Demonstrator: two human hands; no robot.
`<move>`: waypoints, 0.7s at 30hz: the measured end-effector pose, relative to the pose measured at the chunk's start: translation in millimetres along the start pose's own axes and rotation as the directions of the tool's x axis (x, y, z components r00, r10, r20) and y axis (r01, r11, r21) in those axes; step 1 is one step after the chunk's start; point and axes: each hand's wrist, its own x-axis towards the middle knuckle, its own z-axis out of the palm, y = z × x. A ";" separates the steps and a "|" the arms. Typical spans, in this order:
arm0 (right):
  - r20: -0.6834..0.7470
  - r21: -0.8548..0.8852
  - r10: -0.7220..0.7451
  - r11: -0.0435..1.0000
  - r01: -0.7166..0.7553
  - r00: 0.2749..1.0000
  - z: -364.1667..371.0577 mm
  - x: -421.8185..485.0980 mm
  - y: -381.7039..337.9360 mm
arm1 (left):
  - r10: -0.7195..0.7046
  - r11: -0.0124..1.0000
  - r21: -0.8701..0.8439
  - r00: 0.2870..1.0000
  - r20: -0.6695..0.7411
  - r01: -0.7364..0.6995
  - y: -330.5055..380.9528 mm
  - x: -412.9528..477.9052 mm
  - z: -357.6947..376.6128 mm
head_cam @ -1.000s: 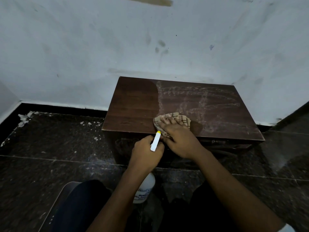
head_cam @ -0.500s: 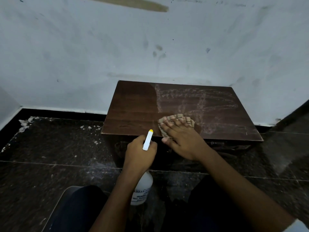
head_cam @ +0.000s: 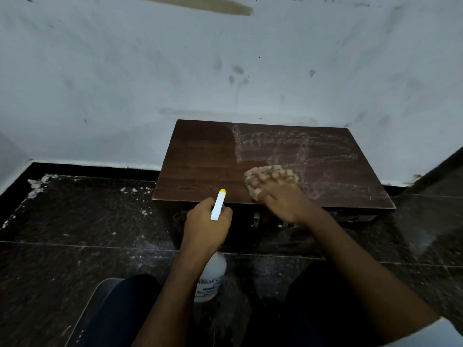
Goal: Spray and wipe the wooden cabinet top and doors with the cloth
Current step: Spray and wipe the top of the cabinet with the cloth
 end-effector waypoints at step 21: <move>-0.308 0.203 0.041 0.979 0.023 0.951 33.1 -65.8 35.8 | 0.130 0.991 -0.009 0.971 0.203 -0.131 34.5 2.1 58.0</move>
